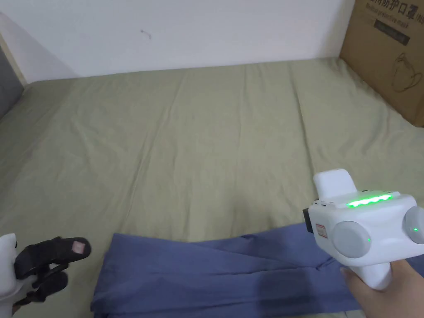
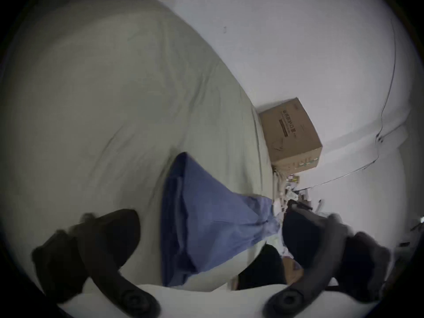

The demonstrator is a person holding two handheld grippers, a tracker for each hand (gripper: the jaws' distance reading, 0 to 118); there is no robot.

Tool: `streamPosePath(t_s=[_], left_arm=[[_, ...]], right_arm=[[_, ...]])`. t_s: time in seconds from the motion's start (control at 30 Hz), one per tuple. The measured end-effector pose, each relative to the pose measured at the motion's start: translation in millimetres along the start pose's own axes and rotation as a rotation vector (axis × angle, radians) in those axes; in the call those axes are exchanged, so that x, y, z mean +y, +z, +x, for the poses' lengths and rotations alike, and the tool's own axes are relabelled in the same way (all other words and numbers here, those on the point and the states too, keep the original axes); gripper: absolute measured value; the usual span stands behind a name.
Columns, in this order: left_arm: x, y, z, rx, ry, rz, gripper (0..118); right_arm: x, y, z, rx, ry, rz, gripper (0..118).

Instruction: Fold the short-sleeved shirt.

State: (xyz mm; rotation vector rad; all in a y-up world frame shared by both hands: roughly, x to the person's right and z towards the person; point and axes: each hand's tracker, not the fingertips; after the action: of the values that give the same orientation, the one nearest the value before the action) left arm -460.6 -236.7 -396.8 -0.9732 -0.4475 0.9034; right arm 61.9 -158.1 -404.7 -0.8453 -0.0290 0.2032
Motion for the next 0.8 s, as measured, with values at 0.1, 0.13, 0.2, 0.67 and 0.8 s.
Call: streamPosePath(t_s=[0.1,0.13,0.2,0.67,0.8], left_arm=[[-9,-12,-22,-0.108,0.112,-0.028,118],[-3,-14,-32,-0.119,0.136,-0.034,118],[-8,-38,-39,-0.138,0.175,-0.092,118],[-7,-106,-6,-0.259,0.09,-0.258,56],[-19,-98,-23,0.034,0.171,-0.157,4]], right_arm=[[-4,-4,-4,-0.044,0.084,-0.007,0],[-5,-6,-5,-0.045,0.093,-0.012,0],[-5,-9,-3,-0.033,0.084,-0.029,0],[-1,-16,-1,0.026,0.076,-0.065,0],[-5,-20,1,0.052,0.073,-0.076,0]])
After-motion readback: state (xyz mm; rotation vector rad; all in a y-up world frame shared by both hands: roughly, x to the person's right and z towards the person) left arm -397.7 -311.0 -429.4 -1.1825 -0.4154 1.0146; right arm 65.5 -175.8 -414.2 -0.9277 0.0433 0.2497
